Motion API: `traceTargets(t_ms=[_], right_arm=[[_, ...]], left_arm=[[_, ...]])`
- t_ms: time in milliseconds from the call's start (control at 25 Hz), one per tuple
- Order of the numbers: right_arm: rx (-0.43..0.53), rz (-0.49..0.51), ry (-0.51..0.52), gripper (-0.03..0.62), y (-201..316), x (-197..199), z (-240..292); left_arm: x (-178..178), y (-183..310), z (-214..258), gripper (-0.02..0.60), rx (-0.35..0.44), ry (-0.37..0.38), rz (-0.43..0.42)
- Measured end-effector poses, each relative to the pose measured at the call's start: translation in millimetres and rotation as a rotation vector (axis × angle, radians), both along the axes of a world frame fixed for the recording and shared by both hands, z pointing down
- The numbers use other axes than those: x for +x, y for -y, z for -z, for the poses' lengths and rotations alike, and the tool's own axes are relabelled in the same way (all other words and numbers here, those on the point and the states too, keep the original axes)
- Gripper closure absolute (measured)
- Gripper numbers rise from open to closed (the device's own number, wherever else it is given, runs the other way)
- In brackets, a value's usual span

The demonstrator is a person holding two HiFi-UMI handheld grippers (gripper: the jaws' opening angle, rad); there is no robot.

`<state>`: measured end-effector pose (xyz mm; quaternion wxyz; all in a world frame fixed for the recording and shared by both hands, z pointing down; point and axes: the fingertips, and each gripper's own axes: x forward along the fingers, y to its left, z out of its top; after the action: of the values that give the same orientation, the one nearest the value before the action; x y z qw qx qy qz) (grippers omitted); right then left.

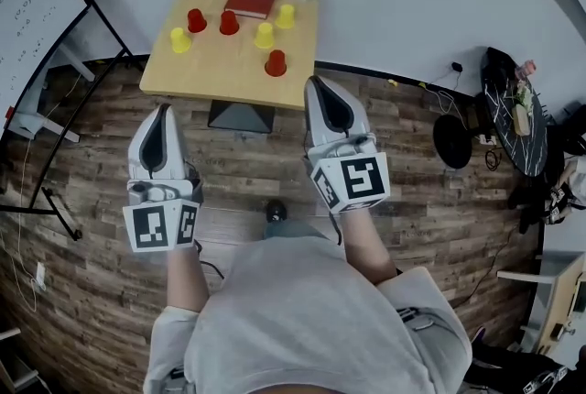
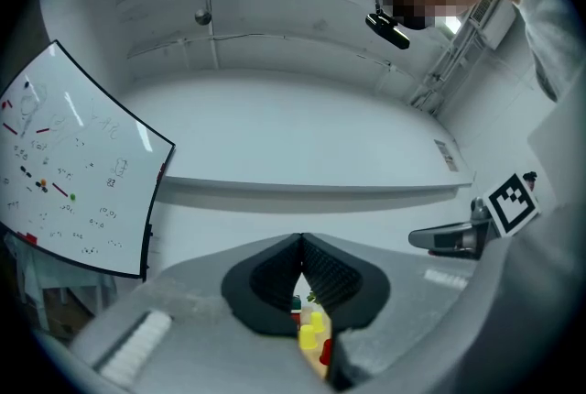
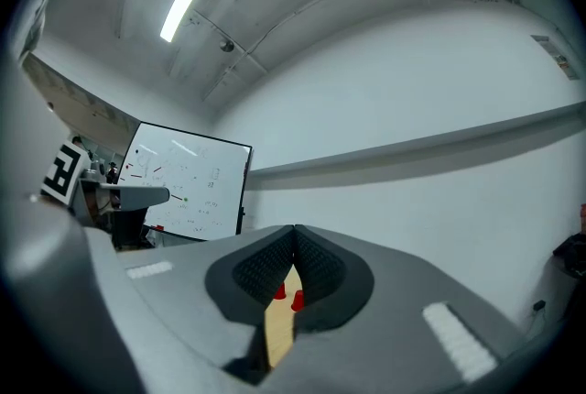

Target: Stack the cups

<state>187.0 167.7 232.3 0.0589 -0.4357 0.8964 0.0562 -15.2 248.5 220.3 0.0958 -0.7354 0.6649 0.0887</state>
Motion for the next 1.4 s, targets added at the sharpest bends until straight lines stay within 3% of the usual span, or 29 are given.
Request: traceTargets(t_ms=[640,1400], right_arm=[[-0.032,0.029,0.022,0.591,105,-13,-14],[-0.046,-0.102,0.036,0.591,234,-75,-12]], left_arm=[[-7,101,0,0.577,0.005,0.007,0.023],[-72,253,8,0.577,0.0,0.04,-0.123]])
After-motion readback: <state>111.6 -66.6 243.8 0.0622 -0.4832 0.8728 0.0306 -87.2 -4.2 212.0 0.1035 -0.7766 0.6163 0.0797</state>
